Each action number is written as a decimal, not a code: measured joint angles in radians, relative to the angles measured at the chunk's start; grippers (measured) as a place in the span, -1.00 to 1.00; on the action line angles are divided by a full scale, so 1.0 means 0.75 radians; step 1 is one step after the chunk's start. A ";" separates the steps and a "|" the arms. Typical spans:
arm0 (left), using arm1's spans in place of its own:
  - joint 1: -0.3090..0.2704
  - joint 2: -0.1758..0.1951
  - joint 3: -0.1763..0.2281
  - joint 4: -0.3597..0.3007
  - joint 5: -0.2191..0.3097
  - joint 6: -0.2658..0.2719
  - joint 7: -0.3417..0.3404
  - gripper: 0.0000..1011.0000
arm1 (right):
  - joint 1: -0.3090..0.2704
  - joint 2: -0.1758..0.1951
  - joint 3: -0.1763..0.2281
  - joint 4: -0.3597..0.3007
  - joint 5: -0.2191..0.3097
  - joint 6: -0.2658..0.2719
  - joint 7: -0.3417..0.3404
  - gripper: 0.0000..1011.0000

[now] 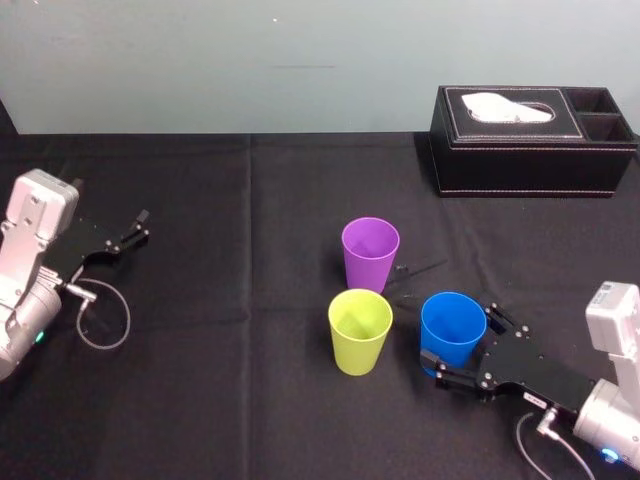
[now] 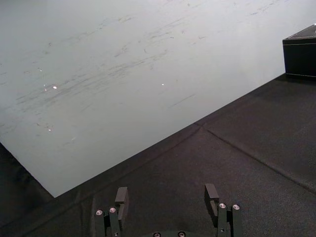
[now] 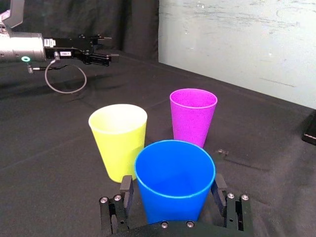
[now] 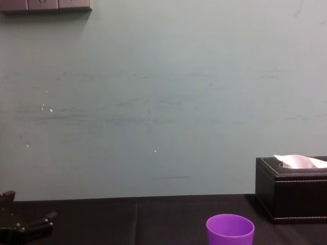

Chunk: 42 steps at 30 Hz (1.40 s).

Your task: Stack the three plastic cups sequentially using one hand.

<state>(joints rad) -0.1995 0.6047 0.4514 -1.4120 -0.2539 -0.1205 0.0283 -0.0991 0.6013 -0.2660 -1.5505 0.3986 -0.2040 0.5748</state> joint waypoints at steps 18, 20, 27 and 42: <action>0.000 0.000 0.000 0.000 0.000 0.000 0.000 1.00 | 0.019 -0.011 -0.010 0.012 -0.010 0.011 -0.005 0.80; 0.000 0.000 0.000 0.000 0.000 0.000 0.000 1.00 | 0.018 -0.011 -0.010 0.011 -0.010 0.010 -0.006 0.66; 0.000 0.000 0.000 0.000 0.000 0.000 0.000 1.00 | 0.018 -0.010 -0.008 0.010 -0.009 0.009 -0.006 0.46; 0.000 0.000 0.000 0.000 0.000 0.000 0.000 1.00 | 0.015 -0.009 -0.008 0.008 -0.009 0.006 -0.007 0.43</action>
<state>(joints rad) -0.1995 0.6047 0.4514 -1.4120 -0.2539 -0.1205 0.0283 -0.0877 0.5945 -0.2720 -1.5448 0.3918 -0.1994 0.5694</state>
